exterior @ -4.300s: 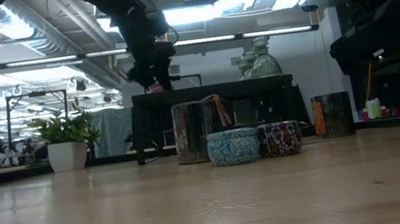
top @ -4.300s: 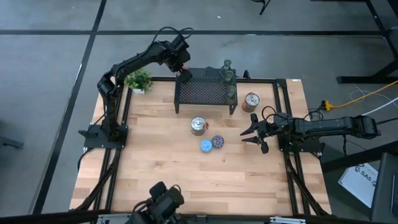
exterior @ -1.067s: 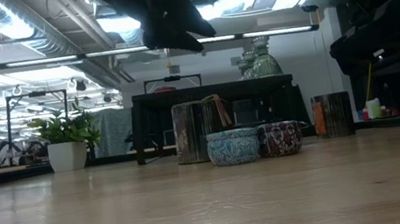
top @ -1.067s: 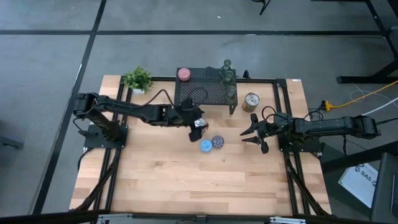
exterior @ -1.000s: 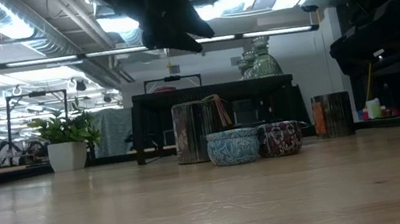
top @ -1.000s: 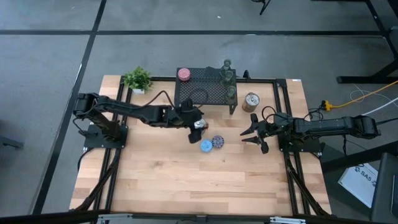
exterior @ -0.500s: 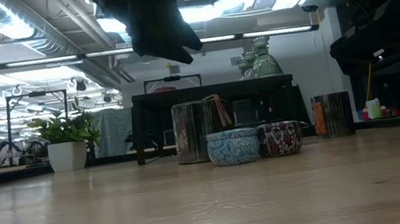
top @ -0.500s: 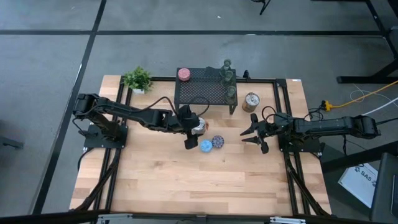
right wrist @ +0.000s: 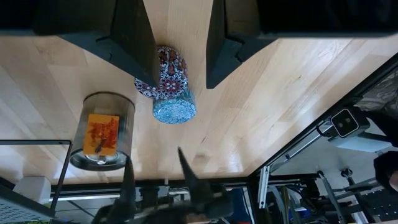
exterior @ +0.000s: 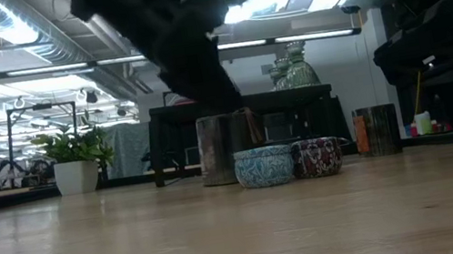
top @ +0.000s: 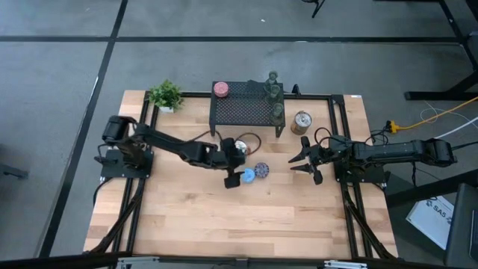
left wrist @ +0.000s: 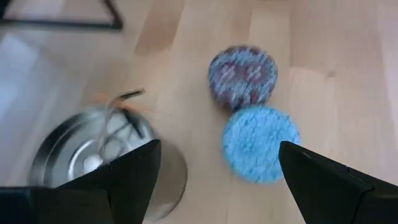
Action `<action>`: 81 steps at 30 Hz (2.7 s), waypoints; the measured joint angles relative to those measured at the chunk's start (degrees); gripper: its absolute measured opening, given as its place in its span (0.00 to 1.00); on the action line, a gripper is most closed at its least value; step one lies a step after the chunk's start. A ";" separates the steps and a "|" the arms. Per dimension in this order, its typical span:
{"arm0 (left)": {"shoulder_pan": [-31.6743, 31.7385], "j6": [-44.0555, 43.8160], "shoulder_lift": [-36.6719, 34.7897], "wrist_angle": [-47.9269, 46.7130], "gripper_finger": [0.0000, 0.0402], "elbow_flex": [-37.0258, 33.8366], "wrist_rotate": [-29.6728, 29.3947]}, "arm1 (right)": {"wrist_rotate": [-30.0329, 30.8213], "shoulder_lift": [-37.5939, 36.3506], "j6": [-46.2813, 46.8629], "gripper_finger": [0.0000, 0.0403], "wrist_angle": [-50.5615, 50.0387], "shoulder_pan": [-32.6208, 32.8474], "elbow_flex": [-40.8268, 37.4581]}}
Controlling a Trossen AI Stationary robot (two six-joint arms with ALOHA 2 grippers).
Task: Pick & Place candle stick holders
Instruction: Put the blue scented candle on the shelf
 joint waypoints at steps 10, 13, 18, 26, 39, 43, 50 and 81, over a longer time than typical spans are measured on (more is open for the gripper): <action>-1.31 5.68 3.91 6.08 0.80 -0.03 2.41 | 0.00 0.01 0.00 0.33 0.01 -0.01 0.00; -1.32 5.83 3.88 6.97 0.80 -0.03 3.12 | 0.00 0.00 0.00 0.33 0.01 -0.01 -0.01; -0.55 5.10 5.02 7.41 0.80 0.00 12.49 | 0.00 0.00 0.00 0.33 0.00 0.01 -0.01; -0.12 4.32 8.52 13.67 0.80 0.15 11.58 | 0.00 0.00 0.00 0.33 -0.01 -0.01 -0.01; 0.66 0.75 8.67 13.11 0.86 0.17 10.02 | 0.00 0.00 0.00 0.33 -0.01 0.01 0.00; 0.64 0.45 8.67 12.98 0.91 0.17 10.08 | 0.00 0.00 0.00 0.33 -0.01 0.00 -0.01; 0.62 -0.64 8.72 10.88 0.95 0.15 7.82 | 0.00 0.00 0.02 0.33 -0.01 0.00 -0.01; -0.47 -1.47 14.75 13.94 0.92 -0.07 4.47 | 0.00 0.02 0.00 0.33 -0.01 -0.01 -0.01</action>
